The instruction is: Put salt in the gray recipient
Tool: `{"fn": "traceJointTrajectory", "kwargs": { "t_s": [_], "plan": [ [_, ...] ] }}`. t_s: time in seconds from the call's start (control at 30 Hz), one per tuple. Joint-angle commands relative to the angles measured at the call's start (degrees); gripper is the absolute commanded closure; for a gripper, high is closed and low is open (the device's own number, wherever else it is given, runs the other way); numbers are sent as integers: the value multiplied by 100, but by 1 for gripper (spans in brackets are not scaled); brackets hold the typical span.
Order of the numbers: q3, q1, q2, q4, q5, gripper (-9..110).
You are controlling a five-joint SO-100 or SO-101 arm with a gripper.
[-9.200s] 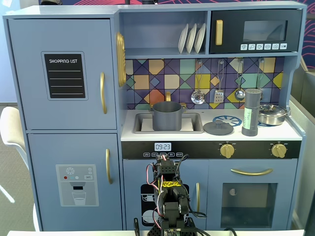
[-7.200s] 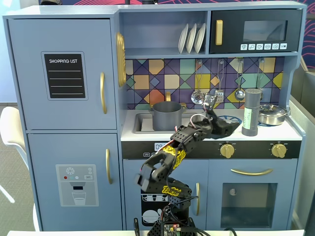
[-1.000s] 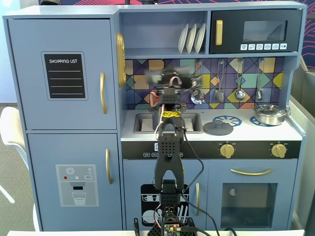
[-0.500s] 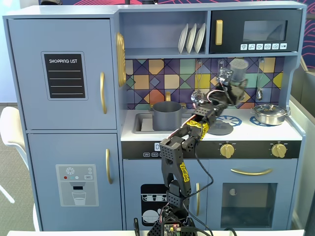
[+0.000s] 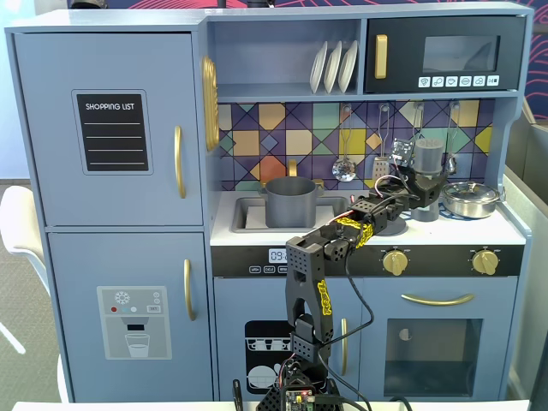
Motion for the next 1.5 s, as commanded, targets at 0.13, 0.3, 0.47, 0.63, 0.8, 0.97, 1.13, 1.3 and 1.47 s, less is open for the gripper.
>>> {"fn": "traceJointTrajectory", "kwargs": {
  "t_s": [0.13,0.3,0.47,0.63,0.8,0.97,1.13,1.3,1.47],
  "plan": [
    [-659,35,-158,167,-281,101],
    [-817,88,-343,167,-308,101],
    [-932,220,-422,176,-264,101],
    [-861,290,-422,229,-123,101],
    [-738,281,-501,70,-70,101],
    [-729,229,-598,-26,-97,101],
    [-650,229,-589,-26,-185,101],
    [-483,272,-554,-62,-387,84],
    [-483,334,-519,-79,-255,55]
  ]
}}
